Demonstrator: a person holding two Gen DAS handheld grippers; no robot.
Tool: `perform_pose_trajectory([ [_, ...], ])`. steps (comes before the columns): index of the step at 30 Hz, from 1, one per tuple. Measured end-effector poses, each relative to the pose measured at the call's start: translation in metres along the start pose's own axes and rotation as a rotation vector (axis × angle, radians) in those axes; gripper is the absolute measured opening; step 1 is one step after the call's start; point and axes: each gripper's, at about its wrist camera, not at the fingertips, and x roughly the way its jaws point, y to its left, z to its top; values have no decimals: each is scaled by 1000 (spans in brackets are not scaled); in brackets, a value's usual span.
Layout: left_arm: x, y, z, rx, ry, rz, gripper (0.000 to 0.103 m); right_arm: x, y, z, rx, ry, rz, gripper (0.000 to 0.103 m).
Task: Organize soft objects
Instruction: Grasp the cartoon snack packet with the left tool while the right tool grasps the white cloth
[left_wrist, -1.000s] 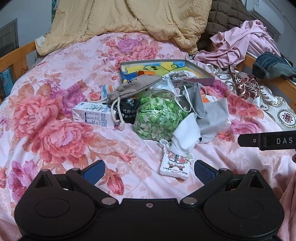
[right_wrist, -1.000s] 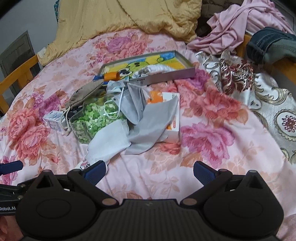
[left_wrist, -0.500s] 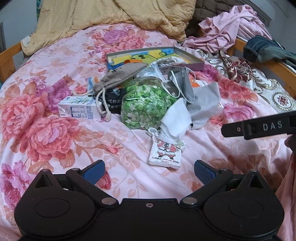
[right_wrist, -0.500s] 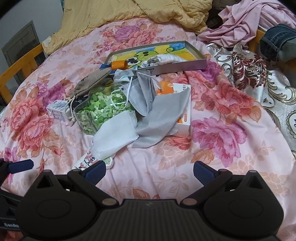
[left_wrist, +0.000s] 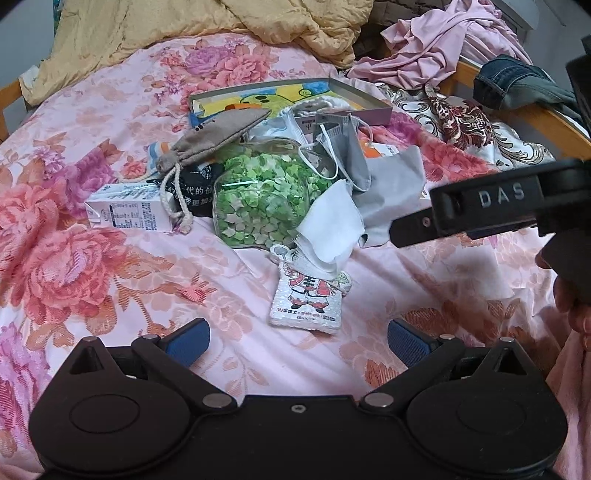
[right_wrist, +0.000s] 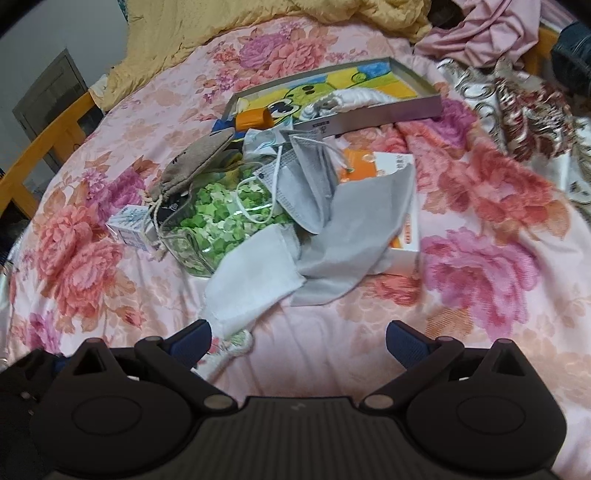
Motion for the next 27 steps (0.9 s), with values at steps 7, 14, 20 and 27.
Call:
perform_pose_trajectory([
  [7, 20, -4, 8, 9, 15, -15, 102, 27, 2, 23, 83, 57, 88, 102],
  [14, 35, -1, 14, 9, 28, -26, 102, 48, 6, 37, 112, 82, 137, 98],
  [20, 44, 4, 19, -5, 40, -24, 102, 65, 9, 43, 142, 129, 174, 93],
  [27, 51, 1, 22, 33, 47, -58, 98, 78, 14, 42, 140, 180, 188, 85],
])
